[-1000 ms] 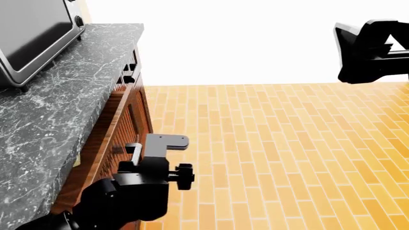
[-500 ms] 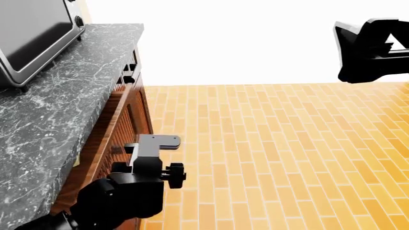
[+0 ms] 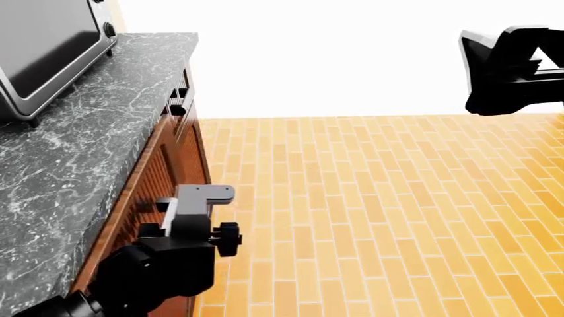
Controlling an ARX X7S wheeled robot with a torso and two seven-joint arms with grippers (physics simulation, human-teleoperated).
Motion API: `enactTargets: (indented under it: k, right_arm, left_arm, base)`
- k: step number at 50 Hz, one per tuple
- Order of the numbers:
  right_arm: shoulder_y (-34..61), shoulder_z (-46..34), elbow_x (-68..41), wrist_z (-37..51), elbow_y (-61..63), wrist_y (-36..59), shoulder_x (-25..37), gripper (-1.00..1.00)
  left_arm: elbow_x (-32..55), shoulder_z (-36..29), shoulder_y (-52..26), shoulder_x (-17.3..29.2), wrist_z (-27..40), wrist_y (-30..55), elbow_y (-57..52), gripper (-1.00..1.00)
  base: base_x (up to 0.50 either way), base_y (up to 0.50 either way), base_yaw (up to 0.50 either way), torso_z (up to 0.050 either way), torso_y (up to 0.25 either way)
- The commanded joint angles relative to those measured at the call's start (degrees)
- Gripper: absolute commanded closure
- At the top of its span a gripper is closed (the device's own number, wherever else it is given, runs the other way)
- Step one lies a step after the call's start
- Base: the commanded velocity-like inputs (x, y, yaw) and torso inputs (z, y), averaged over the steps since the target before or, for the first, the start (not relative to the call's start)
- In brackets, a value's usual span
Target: Close the right drawer.
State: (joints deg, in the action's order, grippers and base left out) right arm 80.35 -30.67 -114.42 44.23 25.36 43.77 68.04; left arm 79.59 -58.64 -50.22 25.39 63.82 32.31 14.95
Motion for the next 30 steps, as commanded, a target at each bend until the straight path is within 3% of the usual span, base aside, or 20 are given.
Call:
enactTargets:
  k: [1,16,30]
  right_arm:
    - [0.3,0.0,-0.3,0.3,0.1,0.2,-0.1,-1.0]
    - [0.4,0.3,-0.3,0.2,-0.1,0.3,0.0,-1.0]
    - [0.3,0.5,-0.2,0.0,-0.3,0.3,0.0,-1.0]
  left_arm:
    - [0.3,-0.5,0.8,1.4,0.0,-0.7,2.0,-1.0]
    - [-0.6,-0.9,0.9,1.1,1.4,-0.7,2.9,-1.0]
    - [-6.3,-5.0,-0.7,1.4,2.5,1.1,4.6,-1.0]
  base:
    - [0.0,0.0,0.0,0.0,0.0]
    - [0.0,0.0,0.0,0.0,0.0]
    - [0.0,0.0,0.0,0.0,0.0]
